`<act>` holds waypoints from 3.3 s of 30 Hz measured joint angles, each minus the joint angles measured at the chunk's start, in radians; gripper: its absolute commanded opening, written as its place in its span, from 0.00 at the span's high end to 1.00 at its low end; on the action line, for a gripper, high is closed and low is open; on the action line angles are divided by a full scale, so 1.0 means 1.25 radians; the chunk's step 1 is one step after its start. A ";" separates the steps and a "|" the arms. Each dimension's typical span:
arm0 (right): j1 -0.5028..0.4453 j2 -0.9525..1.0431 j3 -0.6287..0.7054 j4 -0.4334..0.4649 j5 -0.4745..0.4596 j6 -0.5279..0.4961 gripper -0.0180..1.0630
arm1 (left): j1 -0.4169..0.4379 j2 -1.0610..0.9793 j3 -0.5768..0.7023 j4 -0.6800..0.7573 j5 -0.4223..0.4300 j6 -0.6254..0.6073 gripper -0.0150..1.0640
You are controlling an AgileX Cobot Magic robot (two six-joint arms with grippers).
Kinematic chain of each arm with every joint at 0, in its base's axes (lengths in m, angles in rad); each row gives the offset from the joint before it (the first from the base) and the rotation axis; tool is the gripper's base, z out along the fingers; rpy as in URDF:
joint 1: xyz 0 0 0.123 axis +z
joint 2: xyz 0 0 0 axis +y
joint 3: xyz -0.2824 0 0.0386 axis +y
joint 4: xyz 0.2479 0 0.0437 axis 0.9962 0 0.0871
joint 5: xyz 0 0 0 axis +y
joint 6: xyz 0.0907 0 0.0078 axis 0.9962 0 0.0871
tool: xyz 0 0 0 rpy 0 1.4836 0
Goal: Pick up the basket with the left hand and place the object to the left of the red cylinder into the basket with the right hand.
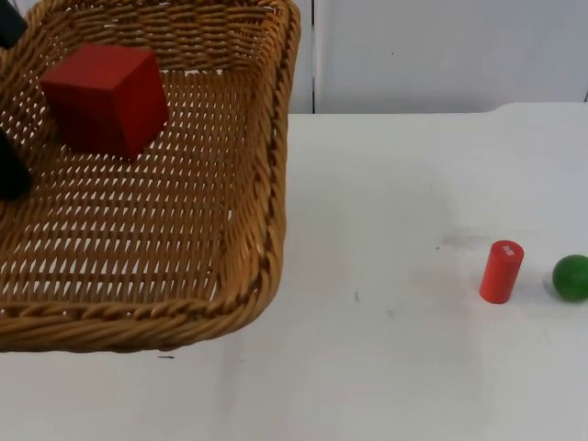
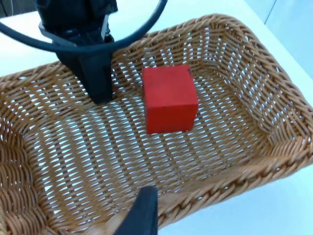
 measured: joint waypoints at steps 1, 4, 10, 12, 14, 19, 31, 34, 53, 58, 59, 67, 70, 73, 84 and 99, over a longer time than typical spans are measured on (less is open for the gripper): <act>0.000 -0.005 0.001 0.000 -0.002 0.000 0.18 | 0.000 0.000 0.000 0.000 0.000 0.000 0.99; 0.000 -0.008 0.001 0.000 -0.009 0.000 0.18 | 0.000 0.000 0.000 0.000 -0.002 0.000 0.99; 0.000 -0.008 0.006 0.000 -0.012 0.000 0.18 | 0.000 0.000 0.000 0.000 -0.022 0.002 0.99; 0.000 -0.008 0.006 0.000 -0.012 0.000 0.18 | 0.000 0.000 0.000 0.000 -0.031 0.004 0.99; 0.000 -0.008 0.006 0.000 -0.012 0.000 0.18 | 0.000 0.002 0.000 0.000 -0.046 0.008 0.99; 0.000 -0.008 0.006 0.000 -0.013 0.000 0.18 | 0.000 0.032 0.000 0.000 -0.065 0.026 0.99; 0.000 -0.008 0.006 0.000 -0.013 0.000 0.18 | 0.000 0.172 0.000 0.000 -0.162 0.101 0.99; 0.000 -0.008 0.006 0.000 -0.013 0.000 0.18 | 0.000 0.205 0.000 0.000 -0.184 0.117 0.99; 0.000 -0.008 0.006 0.000 0.008 -0.007 0.18 | 0.027 0.474 -0.096 -0.042 -0.278 0.212 0.99; 0.000 -0.008 0.006 0.000 0.009 -0.008 0.18 | 0.029 0.525 -0.155 -0.055 -0.278 0.227 0.99; 0.000 -0.008 0.006 0.000 0.009 -0.008 0.18 | 0.029 0.525 -0.155 -0.055 -0.278 0.227 0.99; 0.000 -0.008 0.006 0.000 0.013 -0.008 0.18 | 0.029 0.576 -0.228 -0.066 -0.274 0.242 0.99; 0.000 -0.008 0.006 0.000 0.015 -0.008 0.18 | 0.029 0.583 -0.237 -0.068 -0.275 0.243 0.99; 0.000 -0.008 0.006 0.000 0.015 -0.008 0.18 | 0.029 0.586 -0.240 -0.068 -0.276 0.255 0.99; 0.000 -0.008 0.006 0.000 0.017 -0.009 0.18 | 0.029 0.616 -0.240 -0.072 -0.289 0.272 0.99; 0.000 -0.008 0.006 -0.002 0.028 -0.018 0.18 | 0.029 0.626 -0.240 -0.096 -0.289 0.280 0.98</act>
